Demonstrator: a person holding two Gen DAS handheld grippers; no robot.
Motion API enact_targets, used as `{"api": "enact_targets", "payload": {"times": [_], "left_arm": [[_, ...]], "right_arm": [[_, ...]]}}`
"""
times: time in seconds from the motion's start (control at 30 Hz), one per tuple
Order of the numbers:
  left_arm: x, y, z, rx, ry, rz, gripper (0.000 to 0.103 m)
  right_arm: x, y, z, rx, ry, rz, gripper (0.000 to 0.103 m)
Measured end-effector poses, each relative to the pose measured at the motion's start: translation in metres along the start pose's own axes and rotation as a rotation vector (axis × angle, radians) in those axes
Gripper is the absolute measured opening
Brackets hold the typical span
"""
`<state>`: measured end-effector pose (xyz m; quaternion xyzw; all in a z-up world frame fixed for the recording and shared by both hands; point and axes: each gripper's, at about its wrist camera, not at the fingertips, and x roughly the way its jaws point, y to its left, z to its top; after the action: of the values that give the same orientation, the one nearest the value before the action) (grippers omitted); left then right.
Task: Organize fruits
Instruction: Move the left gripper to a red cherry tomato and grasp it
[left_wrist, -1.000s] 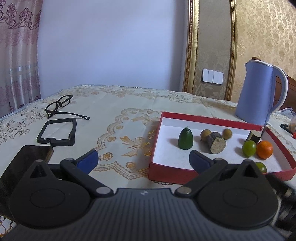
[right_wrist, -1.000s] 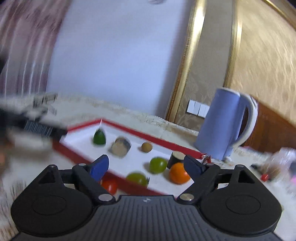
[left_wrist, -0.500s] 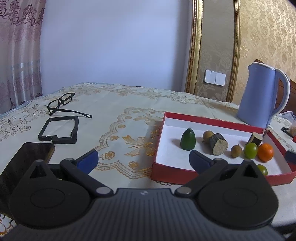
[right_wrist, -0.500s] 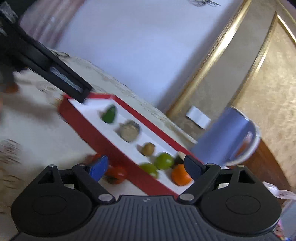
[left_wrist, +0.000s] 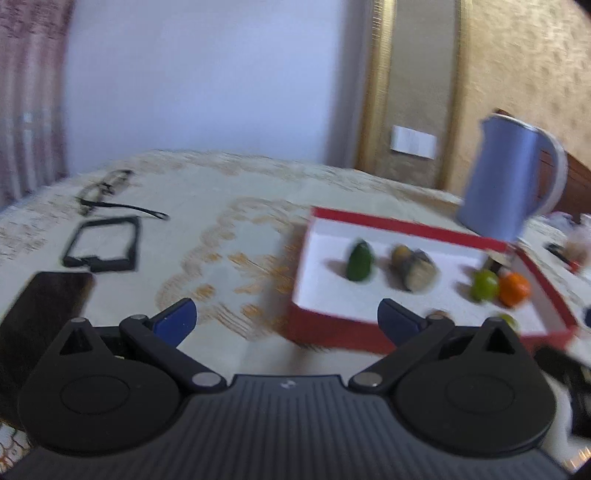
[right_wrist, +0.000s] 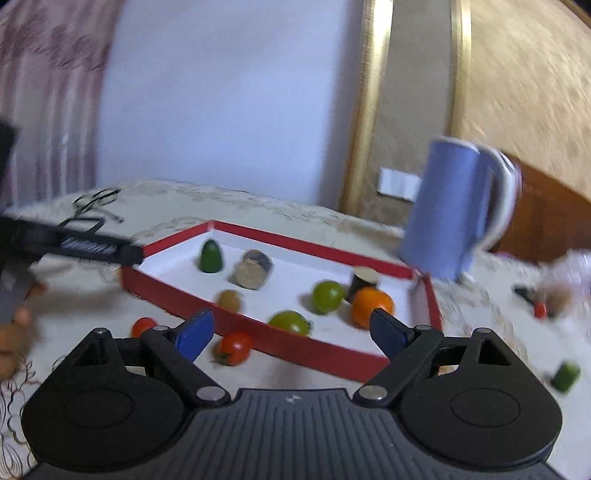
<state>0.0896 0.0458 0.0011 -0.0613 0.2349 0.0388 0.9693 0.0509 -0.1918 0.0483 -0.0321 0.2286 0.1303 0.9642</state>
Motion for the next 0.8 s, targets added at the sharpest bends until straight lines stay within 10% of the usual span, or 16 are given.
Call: {"api": "enact_targets", "payload": {"times": [0.2,0.5,0.8], "left_arm": [[-0.030,-0.030,-0.020,0.201,-0.033,-0.068,0.103],[-0.026,-0.065,-0.033,0.368,0.015,-0.107,0.103],[-0.011,-0.061,-0.034,0.329,0.117,-0.159,0.025]], "right_arm": [[-0.004,-0.033,0.003,0.305,0.086,-0.078,0.103],[-0.021,-0.034,0.002,0.168,-0.009,-0.032,0.103],[-0.021,-0.042,-0.005,0.237,-0.020,0.047,0.103]]}}
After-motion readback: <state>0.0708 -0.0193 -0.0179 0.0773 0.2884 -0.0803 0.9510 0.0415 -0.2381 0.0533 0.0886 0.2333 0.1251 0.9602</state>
